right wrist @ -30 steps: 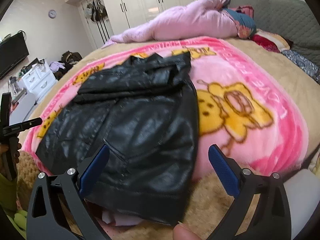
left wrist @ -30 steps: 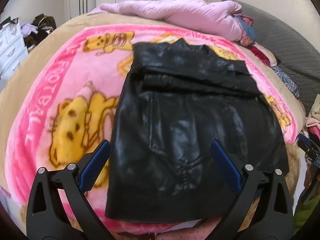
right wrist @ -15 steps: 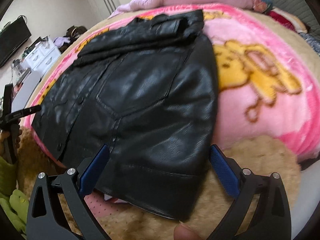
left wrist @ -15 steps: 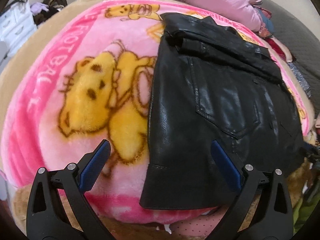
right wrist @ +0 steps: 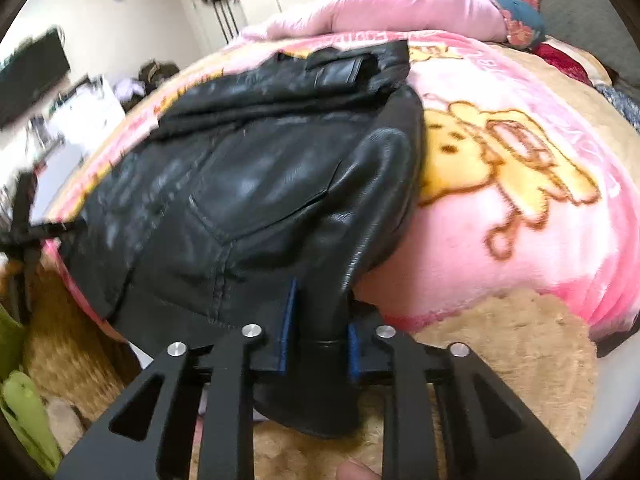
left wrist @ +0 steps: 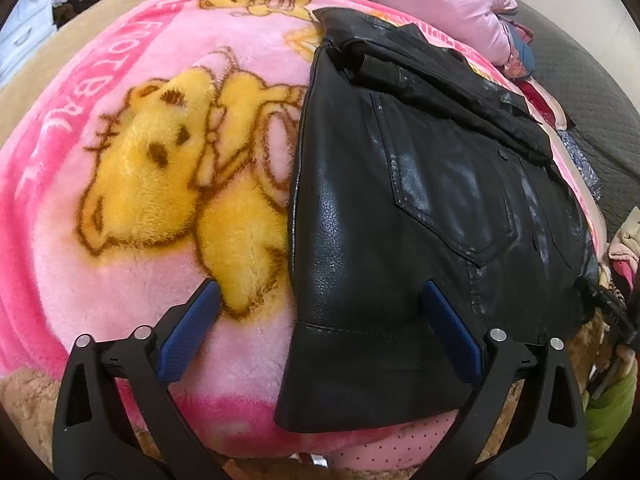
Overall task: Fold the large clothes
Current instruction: 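Close both grippers on the jacket hem edge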
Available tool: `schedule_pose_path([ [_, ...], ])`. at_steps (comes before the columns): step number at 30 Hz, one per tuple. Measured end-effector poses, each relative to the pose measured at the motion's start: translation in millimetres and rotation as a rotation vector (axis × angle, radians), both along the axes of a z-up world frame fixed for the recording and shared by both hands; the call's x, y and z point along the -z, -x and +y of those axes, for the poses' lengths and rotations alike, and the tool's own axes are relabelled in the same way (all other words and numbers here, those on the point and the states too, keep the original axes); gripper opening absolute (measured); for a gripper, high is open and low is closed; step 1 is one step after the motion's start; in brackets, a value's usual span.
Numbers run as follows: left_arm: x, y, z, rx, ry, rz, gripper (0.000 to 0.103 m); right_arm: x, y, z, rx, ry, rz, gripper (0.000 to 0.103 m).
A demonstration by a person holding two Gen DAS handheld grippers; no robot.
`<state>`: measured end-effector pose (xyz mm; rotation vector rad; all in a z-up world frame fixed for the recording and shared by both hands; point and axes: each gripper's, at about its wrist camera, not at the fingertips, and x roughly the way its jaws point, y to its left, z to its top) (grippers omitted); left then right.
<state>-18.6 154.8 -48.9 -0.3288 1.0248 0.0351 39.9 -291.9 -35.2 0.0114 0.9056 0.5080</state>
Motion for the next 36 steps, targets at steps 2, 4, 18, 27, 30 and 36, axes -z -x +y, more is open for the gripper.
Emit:
schedule_pose_path([
  [2,-3.0,1.1,-5.5,0.014,-0.032,-0.010,0.079,-7.6,1.6,-6.2,0.001,-0.051,-0.027,0.013],
  [4,-5.0,0.8,-9.6,0.024,-0.051,-0.016,0.071,-16.2,4.3,-9.0,-0.008,-0.115,-0.064,0.010],
  [18,-25.2,9.5,-14.9,0.041,0.026,-0.123,0.008,-47.5,8.1,-21.3,0.070,-0.231,-0.195,0.009],
  [27,-80.8,-1.1,-7.0,0.042,0.099,-0.301,0.007,-68.5,-1.8,-23.9,0.083,-0.298,-0.251,0.009],
  [30,-99.0,-12.6,-6.0,0.046,0.100,-0.345,0.007,-81.7,-16.5,-25.7,0.093,-0.336,-0.254,0.009],
  [36,-135.0,-45.4,-3.2,0.046,0.072,-0.422,0.007,-109.1,-51.7,-25.3,0.137,-0.396,-0.273,0.009],
])
